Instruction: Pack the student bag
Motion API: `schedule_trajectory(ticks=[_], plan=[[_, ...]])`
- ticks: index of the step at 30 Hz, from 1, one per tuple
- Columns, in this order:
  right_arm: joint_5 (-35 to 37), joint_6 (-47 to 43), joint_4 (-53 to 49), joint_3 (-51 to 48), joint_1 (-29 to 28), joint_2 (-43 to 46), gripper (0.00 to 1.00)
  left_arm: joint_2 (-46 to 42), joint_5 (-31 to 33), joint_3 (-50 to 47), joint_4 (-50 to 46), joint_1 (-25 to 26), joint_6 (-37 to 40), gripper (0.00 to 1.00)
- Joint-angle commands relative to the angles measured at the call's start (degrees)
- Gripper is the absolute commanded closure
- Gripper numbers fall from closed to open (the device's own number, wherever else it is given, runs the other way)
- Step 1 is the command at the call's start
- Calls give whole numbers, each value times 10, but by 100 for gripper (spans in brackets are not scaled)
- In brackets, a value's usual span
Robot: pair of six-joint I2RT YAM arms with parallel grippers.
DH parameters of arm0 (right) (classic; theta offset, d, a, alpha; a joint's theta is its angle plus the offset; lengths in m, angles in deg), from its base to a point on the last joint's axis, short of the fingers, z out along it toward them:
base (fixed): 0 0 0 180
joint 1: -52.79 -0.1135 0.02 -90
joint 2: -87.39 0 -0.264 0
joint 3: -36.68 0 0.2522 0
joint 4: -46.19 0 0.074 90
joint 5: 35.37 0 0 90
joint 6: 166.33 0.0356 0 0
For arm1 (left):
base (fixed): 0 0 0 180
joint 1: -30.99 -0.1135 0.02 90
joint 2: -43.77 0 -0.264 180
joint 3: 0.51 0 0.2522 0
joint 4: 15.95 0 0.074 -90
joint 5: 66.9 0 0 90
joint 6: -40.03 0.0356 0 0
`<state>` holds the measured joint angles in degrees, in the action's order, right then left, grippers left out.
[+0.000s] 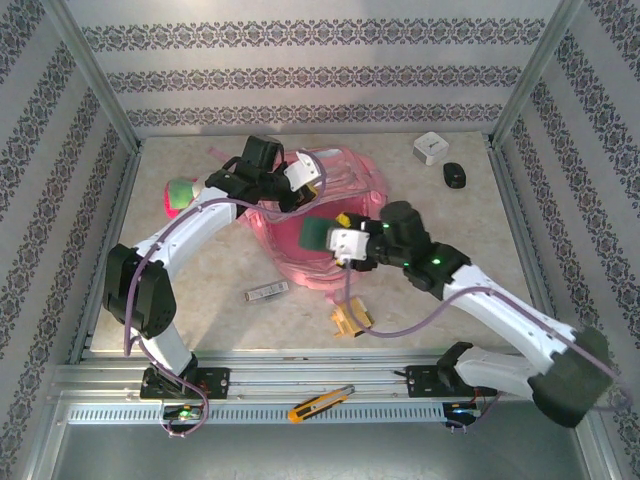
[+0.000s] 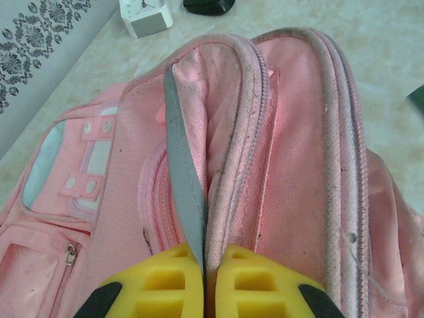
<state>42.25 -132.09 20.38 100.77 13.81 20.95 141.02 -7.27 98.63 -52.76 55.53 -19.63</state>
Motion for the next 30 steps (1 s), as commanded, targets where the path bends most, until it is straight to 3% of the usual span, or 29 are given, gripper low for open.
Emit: schedule_trajectory(ticks=[1, 7, 13, 18, 20, 24, 30], plan=[[87, -172, -4, 23, -19, -46, 61, -10, -62, 37, 89, -16, -41, 100], [126, -249, 32, 71, -33, -159, 60, -9, -81, 44, 77, -18, -34, 100], [177, -235, 70, 159, -27, -291, 55, -14, -93, 40, 82, -19, -42, 100], [201, -178, 92, 205, -15, -364, 35, -25, -90, 34, 88, -20, -42, 100], [241, -146, 105, 208, -20, -374, 27, -30, -80, 27, 99, -21, -46, 100], [242, -104, 113, 167, -25, -345, 17, -41, -68, 0, 128, -25, -55, 99], [253, 35, 96, 135, -25, -286, 12, -44, -67, -12, 148, -33, -76, 99]])
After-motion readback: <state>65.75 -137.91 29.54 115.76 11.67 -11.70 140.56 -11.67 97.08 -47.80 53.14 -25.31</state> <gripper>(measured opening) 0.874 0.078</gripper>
